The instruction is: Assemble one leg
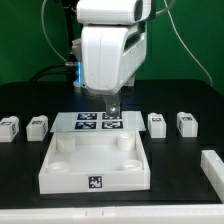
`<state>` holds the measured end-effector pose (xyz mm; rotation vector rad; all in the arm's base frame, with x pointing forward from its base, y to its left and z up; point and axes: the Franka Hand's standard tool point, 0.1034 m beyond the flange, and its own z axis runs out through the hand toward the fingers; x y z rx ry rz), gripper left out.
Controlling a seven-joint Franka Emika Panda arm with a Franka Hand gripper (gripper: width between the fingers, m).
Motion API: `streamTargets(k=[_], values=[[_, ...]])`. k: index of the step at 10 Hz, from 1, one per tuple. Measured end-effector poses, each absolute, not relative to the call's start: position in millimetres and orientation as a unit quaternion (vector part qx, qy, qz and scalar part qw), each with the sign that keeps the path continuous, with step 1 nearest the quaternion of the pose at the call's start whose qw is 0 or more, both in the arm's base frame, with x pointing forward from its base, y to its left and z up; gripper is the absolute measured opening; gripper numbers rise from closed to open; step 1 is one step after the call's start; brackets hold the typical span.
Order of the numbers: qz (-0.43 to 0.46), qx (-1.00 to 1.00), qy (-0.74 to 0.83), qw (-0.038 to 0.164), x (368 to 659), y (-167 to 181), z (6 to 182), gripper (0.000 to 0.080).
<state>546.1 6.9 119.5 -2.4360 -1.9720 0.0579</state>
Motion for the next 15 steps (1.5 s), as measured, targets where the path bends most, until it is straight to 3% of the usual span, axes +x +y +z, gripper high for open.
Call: streamTargets(k=[4, 5, 6, 11, 13, 15], values=[[0.017, -0.683, -0.73, 0.004, 540.8, 0.7, 115.4, 0.065], [0.022, -0.678, -0.734, 0.014, 513.6, -11.1, 104.3, 0.065], [0.034, -0.686, -0.727, 0.024, 502.5, -22.1, 107.1, 0.065], [0.036, -0.691, -0.721, 0.031, 495.1, -29.6, 95.8, 0.065], [0.042, -0.706, -0.705, 0.052, 439.1, -49.1, 68.8, 0.065], [0.049, -0.711, -0.698, 0.061, 430.3, -46.7, 56.1, 0.065]])
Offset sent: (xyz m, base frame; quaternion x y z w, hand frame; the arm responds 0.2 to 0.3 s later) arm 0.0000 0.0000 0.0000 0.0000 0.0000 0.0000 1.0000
